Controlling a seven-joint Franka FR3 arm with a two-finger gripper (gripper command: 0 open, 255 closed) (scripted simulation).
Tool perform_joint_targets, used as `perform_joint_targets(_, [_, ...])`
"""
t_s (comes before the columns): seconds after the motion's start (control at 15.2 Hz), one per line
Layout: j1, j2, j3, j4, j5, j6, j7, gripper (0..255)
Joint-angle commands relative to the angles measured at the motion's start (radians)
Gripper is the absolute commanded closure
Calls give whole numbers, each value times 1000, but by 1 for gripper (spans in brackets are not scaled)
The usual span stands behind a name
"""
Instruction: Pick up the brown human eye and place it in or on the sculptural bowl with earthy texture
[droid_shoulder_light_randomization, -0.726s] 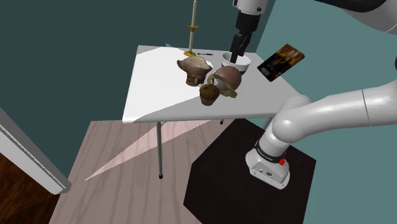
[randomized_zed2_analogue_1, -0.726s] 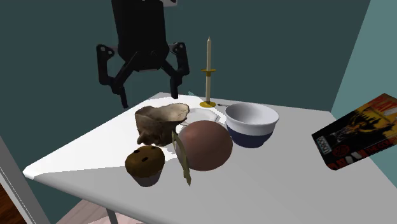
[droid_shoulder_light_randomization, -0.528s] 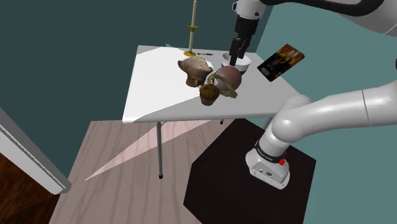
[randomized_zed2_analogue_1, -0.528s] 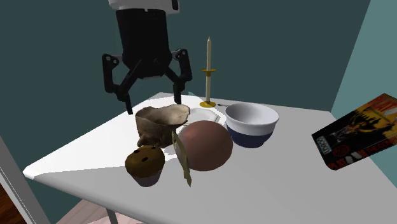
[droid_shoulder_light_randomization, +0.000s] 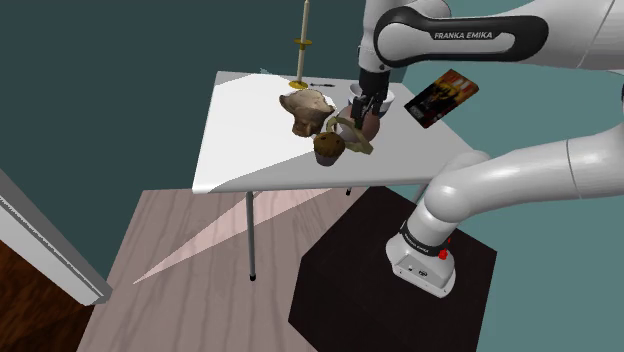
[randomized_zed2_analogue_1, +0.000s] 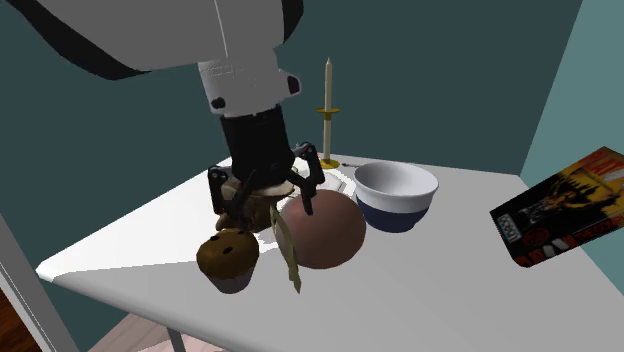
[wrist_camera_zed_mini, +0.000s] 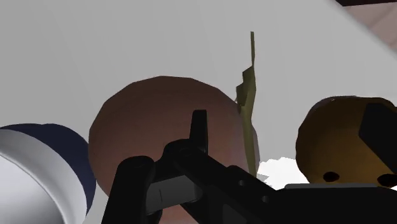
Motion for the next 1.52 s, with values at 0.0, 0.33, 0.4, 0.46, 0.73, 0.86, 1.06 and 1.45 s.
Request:
perform_joint_targets(0.0, [-19, 15, 2, -41, -24, 48, 23, 0])
perform_joint_targets(0.33, [-24, 17, -7, -106, -34, 116, 25, 0])
perform_joint_targets(0.4, [-25, 18, -8, -119, -36, 130, 25, 0])
perform_joint_targets(0.46, [-27, 20, -10, -131, -38, 144, 26, 0])
perform_joint_targets(0.73, [-27, 21, -11, -138, -40, 152, 26, 0])
perform_joint_targets(0.86, [-27, 21, -11, -138, -40, 152, 26, 0])
perform_joint_targets(1.06, [-27, 21, -11, -138, -40, 152, 26, 255])
perform_joint_targets(1.45, [-27, 21, -11, -138, -40, 152, 26, 255])
